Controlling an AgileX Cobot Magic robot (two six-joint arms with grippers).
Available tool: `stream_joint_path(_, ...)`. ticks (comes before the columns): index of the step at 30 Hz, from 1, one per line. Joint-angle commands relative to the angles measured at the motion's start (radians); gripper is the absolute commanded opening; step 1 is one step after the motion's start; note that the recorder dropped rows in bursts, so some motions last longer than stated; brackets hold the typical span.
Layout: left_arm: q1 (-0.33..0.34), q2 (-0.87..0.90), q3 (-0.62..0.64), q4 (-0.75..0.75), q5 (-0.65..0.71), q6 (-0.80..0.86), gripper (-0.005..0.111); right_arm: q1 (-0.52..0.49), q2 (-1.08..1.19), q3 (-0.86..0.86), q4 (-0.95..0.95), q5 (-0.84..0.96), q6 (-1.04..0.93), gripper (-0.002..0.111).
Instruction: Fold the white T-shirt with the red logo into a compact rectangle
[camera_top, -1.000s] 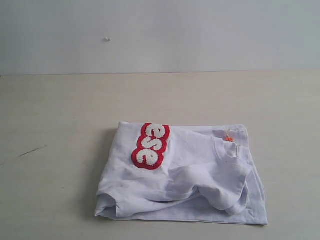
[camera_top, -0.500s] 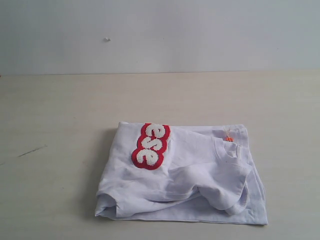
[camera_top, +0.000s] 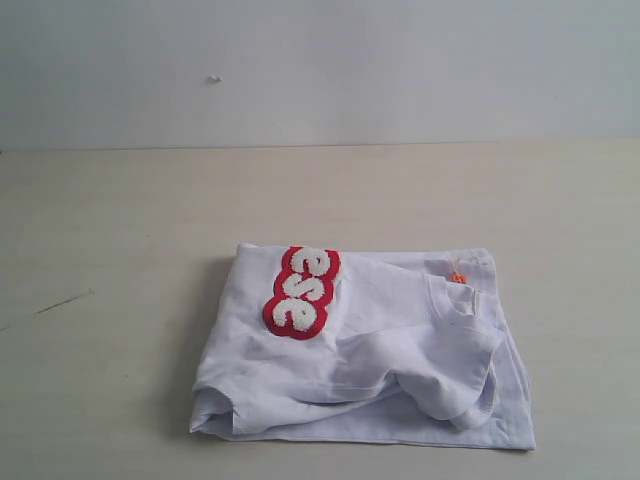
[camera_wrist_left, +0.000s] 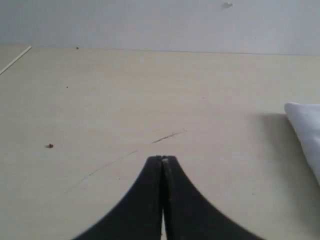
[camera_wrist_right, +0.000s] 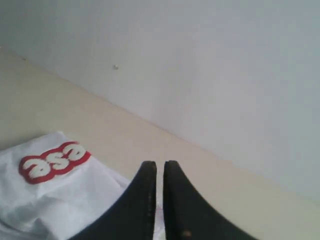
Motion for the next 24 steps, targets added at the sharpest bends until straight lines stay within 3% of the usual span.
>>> stream_joint_path(1, 0.004, -0.005, 0.003, -0.008, -0.012, -0.002, 0.0, -0.104, -0.041, 0.035, -0.053, -0.02, 0.155, 0.007)
stream_joint_path(13, 0.004, -0.005, 0.003, -0.008, -0.012, -0.002, 0.0, -0.341, -0.075, 0.197, -0.077, -0.142, 0.373, 0.007)
stream_joint_path(24, 0.004, -0.005, 0.003, -0.008, -0.012, -0.002, 0.0, -0.353, -0.075, 0.26, -0.091, -0.161, 0.458, 0.007)
